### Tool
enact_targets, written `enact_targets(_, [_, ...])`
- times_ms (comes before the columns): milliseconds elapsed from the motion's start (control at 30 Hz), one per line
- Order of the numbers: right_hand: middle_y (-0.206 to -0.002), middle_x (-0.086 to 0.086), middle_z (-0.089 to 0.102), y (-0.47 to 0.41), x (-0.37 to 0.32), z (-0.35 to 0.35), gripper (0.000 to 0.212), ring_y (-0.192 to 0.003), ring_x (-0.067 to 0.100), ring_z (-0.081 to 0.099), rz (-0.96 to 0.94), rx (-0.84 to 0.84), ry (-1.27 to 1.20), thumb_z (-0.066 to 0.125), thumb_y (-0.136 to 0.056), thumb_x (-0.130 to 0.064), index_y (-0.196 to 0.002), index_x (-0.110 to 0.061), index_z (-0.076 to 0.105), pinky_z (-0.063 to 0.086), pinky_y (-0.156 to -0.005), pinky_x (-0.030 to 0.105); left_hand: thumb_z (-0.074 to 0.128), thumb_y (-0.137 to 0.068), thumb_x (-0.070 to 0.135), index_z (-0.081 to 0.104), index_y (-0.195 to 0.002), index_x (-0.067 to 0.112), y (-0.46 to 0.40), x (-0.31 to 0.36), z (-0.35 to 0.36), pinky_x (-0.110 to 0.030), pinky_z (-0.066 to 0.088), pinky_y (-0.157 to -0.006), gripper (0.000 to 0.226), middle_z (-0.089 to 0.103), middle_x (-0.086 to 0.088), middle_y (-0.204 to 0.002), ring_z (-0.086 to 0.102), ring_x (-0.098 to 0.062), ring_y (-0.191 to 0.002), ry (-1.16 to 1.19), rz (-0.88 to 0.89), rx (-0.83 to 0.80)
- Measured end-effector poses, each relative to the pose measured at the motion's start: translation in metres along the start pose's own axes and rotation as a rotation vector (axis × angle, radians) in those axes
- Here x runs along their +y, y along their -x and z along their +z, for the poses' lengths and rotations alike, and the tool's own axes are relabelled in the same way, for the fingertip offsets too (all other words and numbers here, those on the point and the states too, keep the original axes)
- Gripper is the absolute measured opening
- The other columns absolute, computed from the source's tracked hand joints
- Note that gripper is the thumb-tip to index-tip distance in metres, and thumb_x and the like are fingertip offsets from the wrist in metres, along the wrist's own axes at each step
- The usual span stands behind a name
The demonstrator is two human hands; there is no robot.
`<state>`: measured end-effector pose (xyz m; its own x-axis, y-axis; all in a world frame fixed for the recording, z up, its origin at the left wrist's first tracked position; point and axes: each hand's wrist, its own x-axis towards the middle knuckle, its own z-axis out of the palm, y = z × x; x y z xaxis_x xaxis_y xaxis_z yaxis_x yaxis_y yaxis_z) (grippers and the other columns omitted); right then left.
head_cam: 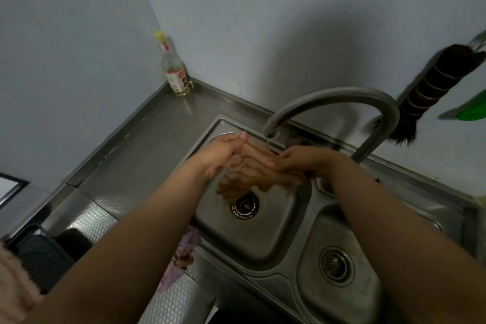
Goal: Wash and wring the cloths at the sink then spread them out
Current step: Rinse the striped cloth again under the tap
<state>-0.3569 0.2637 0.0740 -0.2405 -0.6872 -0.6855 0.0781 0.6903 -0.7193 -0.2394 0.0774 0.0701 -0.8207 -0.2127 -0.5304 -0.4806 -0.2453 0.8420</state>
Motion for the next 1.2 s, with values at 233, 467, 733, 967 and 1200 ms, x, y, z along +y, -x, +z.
enact_targets(233, [-0.080,0.009,0.058,-0.021,0.003,0.022,0.020,-0.078,0.024,0.052,-0.292,0.487,-0.587,0.059,-0.091,-0.029,-0.094,-0.009,0.062,0.044,-0.066,0.031,0.043,-0.102,0.017,0.067,-0.092,0.003,-0.013,-0.008,0.015,-0.028,0.058,-0.066,0.030,0.072,-0.015,-0.084,0.072,-0.021,-0.075,0.054,0.049,0.281])
enact_targets(467, [-0.071,0.004,0.062,-0.024,-0.042,0.079,0.043,-0.072,0.017,0.062,-0.225,0.770,-0.117,0.035,-0.100,-0.039,-0.075,-0.013,0.060,0.047,-0.070,0.027,0.048,-0.097,0.026,0.064,-0.088,0.009,-0.019,-0.005,0.058,-0.031,0.055,-0.065,0.025,0.065,-0.008,-0.075,0.067,-0.020,-0.073,0.359,-0.162,0.340])
enact_targets(733, [-0.072,0.002,0.060,-0.029,-0.037,0.075,0.041,-0.072,0.017,0.061,-0.143,0.831,0.121,0.036,-0.099,-0.038,-0.072,-0.016,0.058,0.050,-0.072,0.034,0.049,-0.097,0.041,0.069,-0.107,0.011,-0.015,-0.009,0.070,-0.041,0.055,-0.091,0.038,0.073,-0.011,-0.097,0.070,-0.025,-0.093,0.534,-0.210,0.426])
enact_targets(967, [-0.069,0.004,0.059,-0.032,-0.037,0.076,0.041,-0.068,0.020,0.060,-0.146,0.836,0.020,0.036,-0.098,-0.036,-0.070,-0.015,0.056,0.047,-0.065,0.033,0.047,-0.099,0.032,0.068,-0.093,0.010,-0.021,-0.001,0.066,-0.033,0.055,-0.069,0.032,0.068,-0.005,-0.071,0.066,-0.019,-0.071,0.437,-0.223,0.427])
enact_targets(1200, [-0.095,0.016,0.065,-0.033,-0.027,0.072,0.037,-0.092,0.031,0.061,-0.125,0.795,0.141,0.035,-0.100,-0.024,-0.092,-0.003,0.063,0.045,-0.078,0.036,0.048,-0.098,0.031,0.069,-0.086,0.011,-0.015,-0.008,0.067,-0.039,0.055,-0.082,0.031,0.067,-0.008,-0.073,0.066,-0.023,-0.075,0.396,-0.249,0.335])
